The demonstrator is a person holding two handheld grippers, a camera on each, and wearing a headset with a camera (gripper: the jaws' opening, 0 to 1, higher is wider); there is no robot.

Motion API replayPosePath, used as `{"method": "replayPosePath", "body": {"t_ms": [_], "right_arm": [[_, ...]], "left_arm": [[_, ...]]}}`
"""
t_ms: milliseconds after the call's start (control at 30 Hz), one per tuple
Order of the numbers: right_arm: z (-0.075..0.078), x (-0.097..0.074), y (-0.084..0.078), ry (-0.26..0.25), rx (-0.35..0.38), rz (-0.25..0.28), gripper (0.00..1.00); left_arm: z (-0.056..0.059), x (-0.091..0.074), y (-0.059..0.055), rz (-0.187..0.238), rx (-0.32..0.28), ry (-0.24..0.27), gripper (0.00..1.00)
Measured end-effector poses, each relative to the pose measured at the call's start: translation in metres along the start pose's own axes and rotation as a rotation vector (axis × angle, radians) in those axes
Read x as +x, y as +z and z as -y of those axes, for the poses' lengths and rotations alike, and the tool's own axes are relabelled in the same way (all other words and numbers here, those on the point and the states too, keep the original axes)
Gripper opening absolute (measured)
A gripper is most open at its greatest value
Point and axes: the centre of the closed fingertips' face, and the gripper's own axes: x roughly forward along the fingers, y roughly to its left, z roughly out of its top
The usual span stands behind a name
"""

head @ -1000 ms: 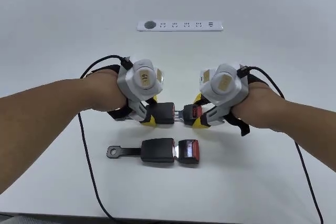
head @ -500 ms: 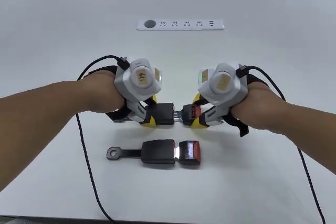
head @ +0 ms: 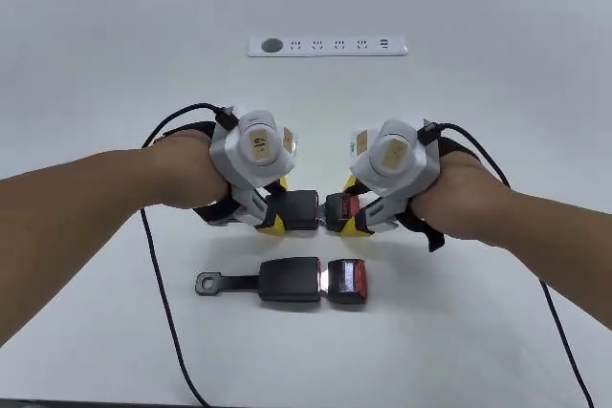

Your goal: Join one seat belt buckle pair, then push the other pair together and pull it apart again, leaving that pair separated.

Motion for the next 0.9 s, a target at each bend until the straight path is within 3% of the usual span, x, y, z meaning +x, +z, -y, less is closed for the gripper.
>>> {"method": "replayPosePath", "body": {"t_ms": [300, 600, 900], "right_arm": [[0.0015, -0.0010, -0.0030, -0.003, 0.003, 0.000, 0.31], [-0.0017, -0.0018, -0.0010, 0.000, -0.003, 0.005, 0.31], [0.0005, -0.0030, -0.0032, -0.003, -0.010, -0.001, 0.32]], "left_arm": [[0.0022, 0.0011, 0.0020, -0.021, 0.000, 0.002, 0.31], [-0.0029, 0.0006, -0.0005, -0.031, -0.002, 0.002, 0.32], [-0.0020, 0.0010, -0.0003, -0.026, -0.007, 0.002, 0.32]]}}
